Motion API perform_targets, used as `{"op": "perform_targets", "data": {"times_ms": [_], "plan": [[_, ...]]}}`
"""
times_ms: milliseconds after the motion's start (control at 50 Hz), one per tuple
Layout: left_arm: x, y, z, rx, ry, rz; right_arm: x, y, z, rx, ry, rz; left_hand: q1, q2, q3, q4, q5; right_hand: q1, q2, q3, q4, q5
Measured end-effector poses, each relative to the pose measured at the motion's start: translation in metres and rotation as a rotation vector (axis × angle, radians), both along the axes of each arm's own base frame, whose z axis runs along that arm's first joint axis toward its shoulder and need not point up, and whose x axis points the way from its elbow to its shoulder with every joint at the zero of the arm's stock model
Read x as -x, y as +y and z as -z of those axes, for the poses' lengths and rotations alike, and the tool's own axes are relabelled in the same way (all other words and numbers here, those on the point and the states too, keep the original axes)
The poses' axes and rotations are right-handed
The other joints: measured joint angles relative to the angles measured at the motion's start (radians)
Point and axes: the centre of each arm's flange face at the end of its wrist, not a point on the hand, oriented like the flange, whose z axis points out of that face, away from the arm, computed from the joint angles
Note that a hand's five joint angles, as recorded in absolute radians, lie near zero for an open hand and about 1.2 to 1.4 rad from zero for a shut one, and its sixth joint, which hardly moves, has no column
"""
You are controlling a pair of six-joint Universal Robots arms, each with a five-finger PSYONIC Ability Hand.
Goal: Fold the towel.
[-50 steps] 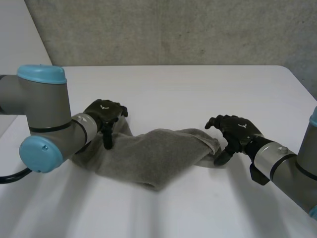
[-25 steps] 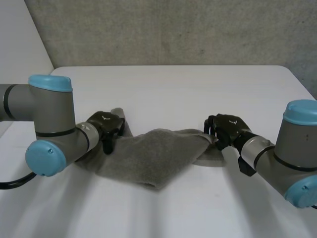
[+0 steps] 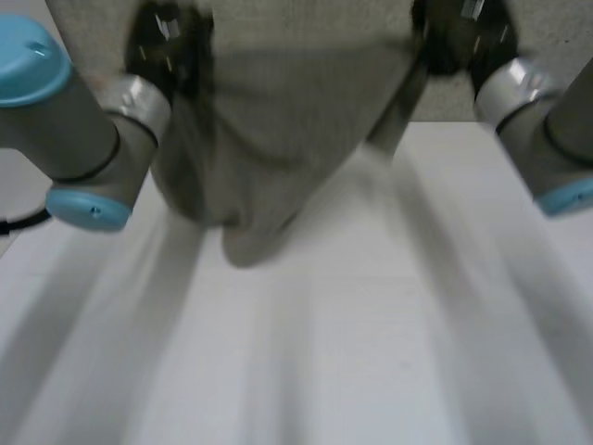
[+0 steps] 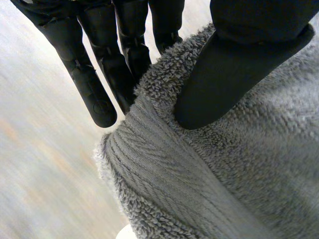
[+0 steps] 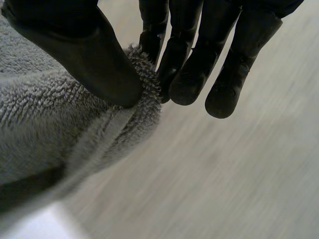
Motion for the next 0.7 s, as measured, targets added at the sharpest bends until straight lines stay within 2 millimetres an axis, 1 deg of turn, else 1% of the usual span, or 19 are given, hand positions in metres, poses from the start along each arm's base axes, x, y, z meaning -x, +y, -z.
{"op": "perform_targets", "data": {"times_ms": [20,40,80,120,180,240,300,340,360,400,420,460,480,500,520,580,600,640,700], "plan": [[0.000,0.003,-0.019,0.082,0.052,0.000,0.000,0.002,-0.021,0.088,-0.021,0.004,0.000,0.000,0.000,0.001,0.000,0.000,0.000,0.000,0.000,0.000],[0.000,0.005,-0.026,0.111,0.072,-0.001,0.000,0.004,-0.031,0.125,-0.030,0.005,0.000,0.000,0.000,0.001,0.000,0.000,0.000,0.000,0.000,0.000],[-0.001,0.016,-0.054,0.236,0.169,0.003,0.003,0.014,-0.062,0.251,-0.070,0.004,0.000,0.000,0.000,0.001,0.000,0.000,0.000,0.000,0.000,0.000],[-0.004,0.023,-0.065,0.290,0.219,0.004,0.005,0.021,-0.075,0.304,-0.090,-0.003,0.000,0.000,0.001,0.001,0.000,0.000,0.000,0.000,0.000,0.000],[-0.007,0.028,-0.067,0.313,0.250,0.004,0.006,0.028,-0.077,0.317,-0.094,-0.022,0.000,0.000,0.001,0.001,0.000,0.000,0.009,0.000,0.000,0.000],[-0.010,0.029,-0.055,0.283,0.243,-0.002,0.004,0.031,-0.066,0.280,-0.069,-0.052,0.000,0.000,0.001,0.001,0.000,0.000,0.009,0.000,0.000,0.000],[-0.012,0.028,-0.036,0.227,0.214,-0.011,0.003,0.033,-0.048,0.219,-0.029,-0.082,0.000,0.000,0.001,0.002,0.000,0.000,0.009,0.000,0.000,0.000],[-0.016,0.027,-0.007,0.138,0.163,-0.022,0.001,0.035,-0.022,0.125,0.035,-0.113,0.000,0.000,0.002,0.002,0.000,0.000,0.009,0.000,0.000,0.000],[-0.017,0.027,0.000,0.117,0.151,-0.024,0.000,0.035,-0.017,0.108,0.047,-0.118,0.000,0.000,0.002,0.002,0.000,0.000,0.009,0.000,0.000,0.000],[-0.020,0.030,0.029,0.025,0.101,-0.028,-0.001,0.037,0.010,0.022,0.112,-0.132,0.000,0.000,0.002,0.002,0.000,0.000,0.010,0.000,0.000,0.000],[-0.021,0.031,0.037,0.000,0.087,-0.028,-0.001,0.037,0.018,0.001,0.129,-0.134,0.000,0.000,0.002,0.002,0.000,0.000,0.010,0.000,0.000,0.000],[-0.025,0.038,0.067,-0.098,0.034,-0.023,-0.002,0.041,0.050,-0.088,0.205,-0.141,0.000,-0.001,0.001,0.000,0.000,0.000,0.010,0.000,0.000,0.000],[-0.026,0.040,0.075,-0.126,0.019,-0.020,-0.002,0.042,0.057,-0.108,0.224,-0.142,0.000,-0.012,-0.012,-0.014,0.000,0.000,0.010,0.000,0.000,0.000],[-0.027,0.045,0.090,-0.173,-0.007,-0.013,-0.002,0.044,0.074,-0.150,0.263,-0.144,0.000,-0.038,-0.037,-0.047,0.000,0.000,0.010,0.000,0.000,0.000],[-0.028,0.048,0.097,-0.194,-0.019,-0.009,-0.002,0.046,0.081,-0.168,0.280,-0.146,0.000,-0.050,-0.051,-0.059,0.000,0.000,0.010,0.000,0.000,0.000],[-0.030,0.064,0.132,-0.299,-0.098,0.016,-0.006,0.057,0.126,-0.276,0.385,-0.164,-0.021,-0.109,-0.109,-0.117,-0.037,0.000,0.010,0.000,0.000,0.000],[-0.030,0.067,0.138,-0.313,-0.113,0.019,-0.007,0.059,0.133,-0.294,0.401,-0.170,-0.039,-0.122,-0.122,-0.130,-0.054,0.000,0.010,0.000,0.000,0.000],[-0.031,0.079,0.157,-0.359,-0.181,0.034,-0.009,0.068,0.156,-0.361,0.456,-0.192,-0.108,-0.184,-0.182,-0.191,-0.123,0.000,0.010,0.000,0.000,0.000],[-0.031,0.089,0.169,-0.384,-0.246,0.045,-0.012,0.078,0.175,-0.427,0.498,-0.216,-0.176,-0.251,-0.250,-0.259,-0.196,0.000,0.010,0.000,0.000,0.000]]}}
